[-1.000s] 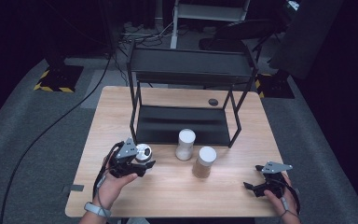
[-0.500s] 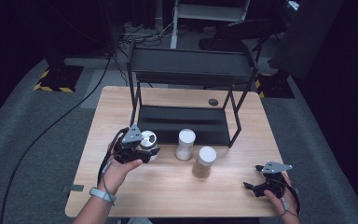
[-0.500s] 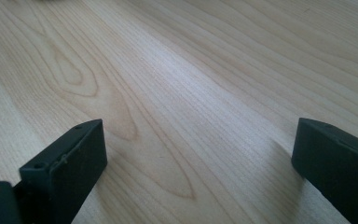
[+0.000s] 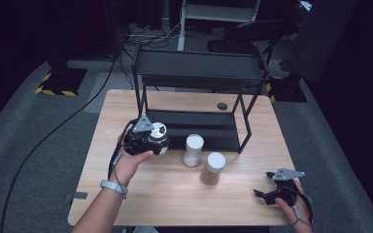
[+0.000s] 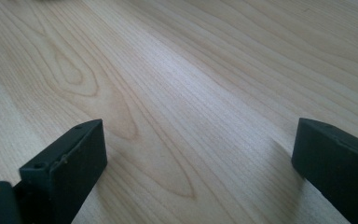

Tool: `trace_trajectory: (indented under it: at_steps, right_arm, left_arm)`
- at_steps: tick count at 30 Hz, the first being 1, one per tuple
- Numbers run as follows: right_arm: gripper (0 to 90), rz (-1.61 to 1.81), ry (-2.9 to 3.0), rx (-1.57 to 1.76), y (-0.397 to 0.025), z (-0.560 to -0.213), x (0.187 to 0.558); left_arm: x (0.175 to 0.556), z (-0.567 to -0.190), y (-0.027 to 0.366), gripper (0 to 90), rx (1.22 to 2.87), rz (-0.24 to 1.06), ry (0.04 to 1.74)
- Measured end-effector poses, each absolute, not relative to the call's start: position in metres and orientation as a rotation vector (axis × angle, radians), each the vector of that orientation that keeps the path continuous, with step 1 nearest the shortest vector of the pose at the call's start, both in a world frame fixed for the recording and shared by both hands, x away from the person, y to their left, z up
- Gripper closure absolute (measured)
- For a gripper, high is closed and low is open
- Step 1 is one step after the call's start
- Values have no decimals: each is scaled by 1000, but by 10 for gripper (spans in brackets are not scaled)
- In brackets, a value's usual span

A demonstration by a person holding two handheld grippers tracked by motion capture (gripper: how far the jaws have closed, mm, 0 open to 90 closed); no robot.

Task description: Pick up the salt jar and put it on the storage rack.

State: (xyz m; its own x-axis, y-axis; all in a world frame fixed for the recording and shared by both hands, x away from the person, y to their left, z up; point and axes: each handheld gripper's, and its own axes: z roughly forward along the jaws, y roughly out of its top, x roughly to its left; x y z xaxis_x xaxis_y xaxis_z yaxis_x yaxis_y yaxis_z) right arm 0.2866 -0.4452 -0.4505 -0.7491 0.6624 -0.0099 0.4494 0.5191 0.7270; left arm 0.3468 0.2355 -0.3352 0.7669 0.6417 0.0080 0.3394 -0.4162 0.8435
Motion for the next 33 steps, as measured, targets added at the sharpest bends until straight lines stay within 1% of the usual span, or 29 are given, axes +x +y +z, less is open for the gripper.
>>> trace_trajectory:
  at_steps: [23,26,33]
  right_arm:
    - [30,1061,2479,927,-445,-450,286]
    - [30,1062,2479,926,-445,-450,286]
    - [30,1061,2480,925,-445,-450,286]
  left_arm:
    - [395,-348,208,297,2086,410,788]
    - [400,-349,201,297,2105,425,795]
    - [410,-355,193,298,2110,412,808]
